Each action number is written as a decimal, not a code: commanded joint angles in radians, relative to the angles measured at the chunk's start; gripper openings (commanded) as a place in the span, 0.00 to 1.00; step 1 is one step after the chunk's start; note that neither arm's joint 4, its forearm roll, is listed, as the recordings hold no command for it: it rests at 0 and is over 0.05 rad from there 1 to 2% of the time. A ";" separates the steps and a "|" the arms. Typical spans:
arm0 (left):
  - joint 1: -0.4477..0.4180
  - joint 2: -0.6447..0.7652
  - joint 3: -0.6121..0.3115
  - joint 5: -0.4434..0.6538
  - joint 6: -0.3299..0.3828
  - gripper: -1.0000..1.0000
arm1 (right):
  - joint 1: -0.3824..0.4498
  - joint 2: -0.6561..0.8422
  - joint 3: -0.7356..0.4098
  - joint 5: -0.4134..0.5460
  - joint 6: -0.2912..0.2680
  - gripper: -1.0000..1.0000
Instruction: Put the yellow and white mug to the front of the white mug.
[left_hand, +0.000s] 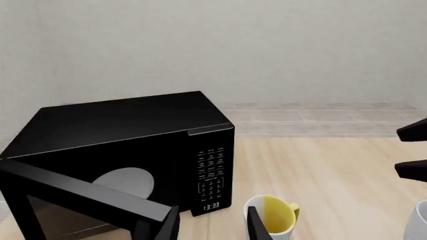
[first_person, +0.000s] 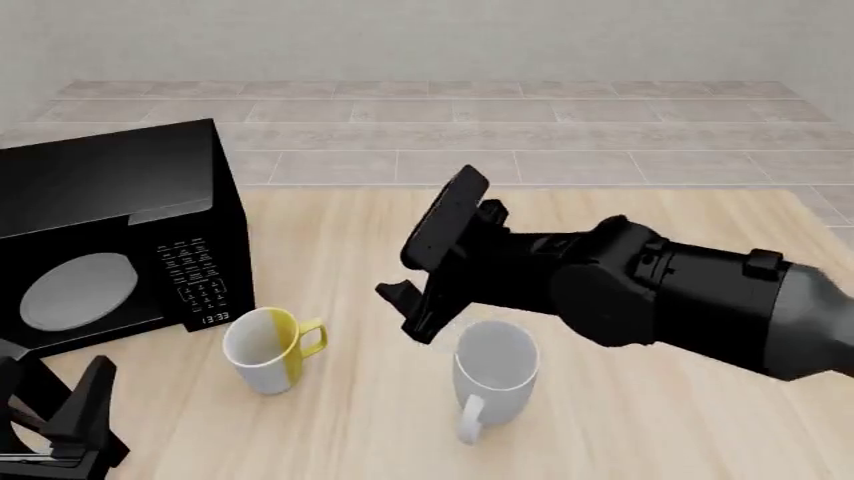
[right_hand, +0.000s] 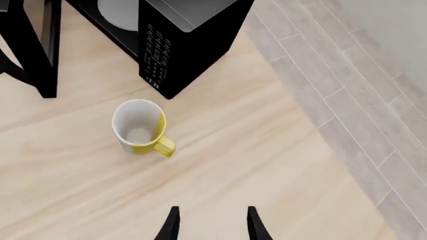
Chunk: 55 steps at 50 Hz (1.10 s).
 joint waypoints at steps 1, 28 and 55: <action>0.000 0.000 0.000 0.000 0.000 1.00 | 0.021 0.113 -0.105 0.061 -0.020 1.00; 0.000 0.000 0.000 0.000 0.000 1.00 | 0.073 0.330 -0.287 0.121 -0.051 1.00; 0.000 0.000 0.000 0.000 0.000 1.00 | 0.111 0.462 -0.393 0.133 -0.080 1.00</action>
